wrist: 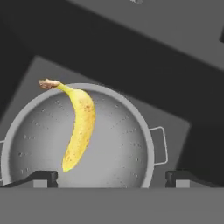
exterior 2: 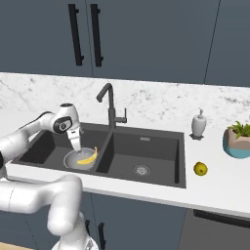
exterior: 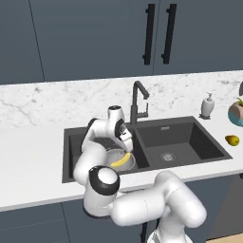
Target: Put the colander in the sink, put the banana, pear in the colander, and turn on the sink faucet and pour water over the colander.
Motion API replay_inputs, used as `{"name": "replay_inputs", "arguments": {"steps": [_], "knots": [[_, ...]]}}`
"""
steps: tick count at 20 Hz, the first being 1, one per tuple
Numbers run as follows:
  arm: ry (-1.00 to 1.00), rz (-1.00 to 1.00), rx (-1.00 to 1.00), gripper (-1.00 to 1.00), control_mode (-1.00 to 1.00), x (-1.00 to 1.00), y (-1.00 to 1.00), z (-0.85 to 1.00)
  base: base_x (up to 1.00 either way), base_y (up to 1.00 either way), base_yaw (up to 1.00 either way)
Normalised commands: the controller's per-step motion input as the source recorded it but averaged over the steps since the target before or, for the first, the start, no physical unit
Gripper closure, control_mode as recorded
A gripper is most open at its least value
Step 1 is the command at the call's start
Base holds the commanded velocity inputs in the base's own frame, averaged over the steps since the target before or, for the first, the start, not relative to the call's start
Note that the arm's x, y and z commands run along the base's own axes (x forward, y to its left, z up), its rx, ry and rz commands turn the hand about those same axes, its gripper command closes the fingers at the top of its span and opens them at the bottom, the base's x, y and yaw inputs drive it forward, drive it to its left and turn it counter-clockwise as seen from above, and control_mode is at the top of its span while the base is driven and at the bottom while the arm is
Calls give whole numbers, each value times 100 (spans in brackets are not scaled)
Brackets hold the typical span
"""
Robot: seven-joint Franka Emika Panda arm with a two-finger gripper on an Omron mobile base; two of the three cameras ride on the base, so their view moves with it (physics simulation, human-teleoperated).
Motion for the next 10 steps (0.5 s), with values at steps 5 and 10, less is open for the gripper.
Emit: {"name": "replay_inputs", "arguments": {"steps": [5,10], "knots": [[-27,7,0,-100,-100,-100,-91,95,0,0,0],[-22,15,0,-100,-100,-100,-100,82,0,0,0]]}}
